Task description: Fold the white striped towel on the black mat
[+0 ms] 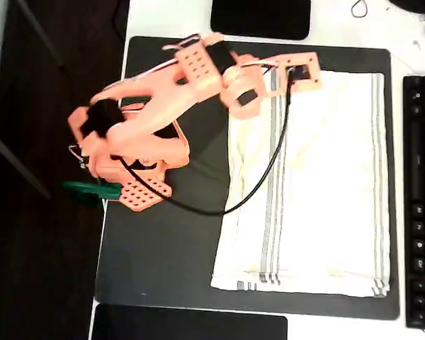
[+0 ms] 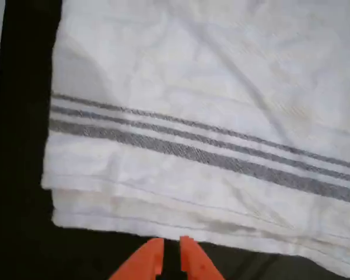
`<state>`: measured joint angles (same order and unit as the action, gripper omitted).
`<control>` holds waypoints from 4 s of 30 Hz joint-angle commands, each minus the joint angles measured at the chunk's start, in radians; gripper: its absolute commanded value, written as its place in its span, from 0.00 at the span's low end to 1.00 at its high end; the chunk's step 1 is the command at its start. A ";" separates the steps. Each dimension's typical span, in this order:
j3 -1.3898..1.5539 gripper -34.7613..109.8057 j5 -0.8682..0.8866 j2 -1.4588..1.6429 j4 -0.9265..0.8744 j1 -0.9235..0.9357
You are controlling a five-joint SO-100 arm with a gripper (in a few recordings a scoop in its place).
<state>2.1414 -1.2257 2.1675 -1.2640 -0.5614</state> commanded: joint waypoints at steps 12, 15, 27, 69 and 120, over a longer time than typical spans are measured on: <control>-0.499 0.24 0.183 -0.518 0.061 -0.095; -0.591 0.26 0.230 -0.629 0.063 -0.104; -0.821 0.36 0.272 -0.945 0.081 -0.087; -0.799 0.24 0.204 -0.428 -0.232 0.038; -0.440 0.40 0.262 -0.857 0.325 -0.069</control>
<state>1.7027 -0.9480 1.3131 -0.9572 -0.6581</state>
